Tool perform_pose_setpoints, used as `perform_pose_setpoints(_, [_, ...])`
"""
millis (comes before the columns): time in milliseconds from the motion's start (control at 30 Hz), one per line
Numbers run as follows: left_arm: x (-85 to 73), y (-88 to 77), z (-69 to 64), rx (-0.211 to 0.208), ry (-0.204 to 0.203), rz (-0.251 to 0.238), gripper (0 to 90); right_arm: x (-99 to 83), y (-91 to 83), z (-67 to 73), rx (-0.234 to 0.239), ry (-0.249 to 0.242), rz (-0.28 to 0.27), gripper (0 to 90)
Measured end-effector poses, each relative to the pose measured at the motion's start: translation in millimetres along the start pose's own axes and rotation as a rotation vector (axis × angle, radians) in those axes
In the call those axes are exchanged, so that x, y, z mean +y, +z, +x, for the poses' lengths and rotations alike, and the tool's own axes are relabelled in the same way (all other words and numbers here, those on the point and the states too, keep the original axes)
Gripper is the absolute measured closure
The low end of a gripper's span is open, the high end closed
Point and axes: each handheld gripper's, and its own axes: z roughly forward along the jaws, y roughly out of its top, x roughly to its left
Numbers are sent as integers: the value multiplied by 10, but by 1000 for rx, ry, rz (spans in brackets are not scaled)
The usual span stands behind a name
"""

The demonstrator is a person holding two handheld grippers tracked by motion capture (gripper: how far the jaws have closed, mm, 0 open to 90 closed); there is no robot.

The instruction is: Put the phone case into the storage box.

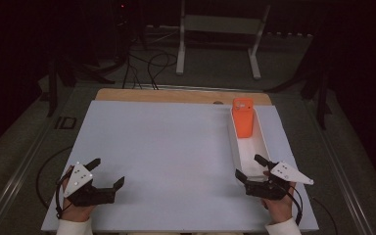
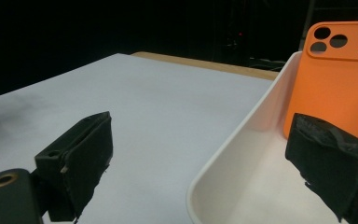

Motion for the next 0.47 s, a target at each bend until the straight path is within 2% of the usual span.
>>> perform_pose_setpoints(467, [-27, -10, 15, 15, 0, 6, 0, -13, -25, -14, -4, 2, 1, 75])
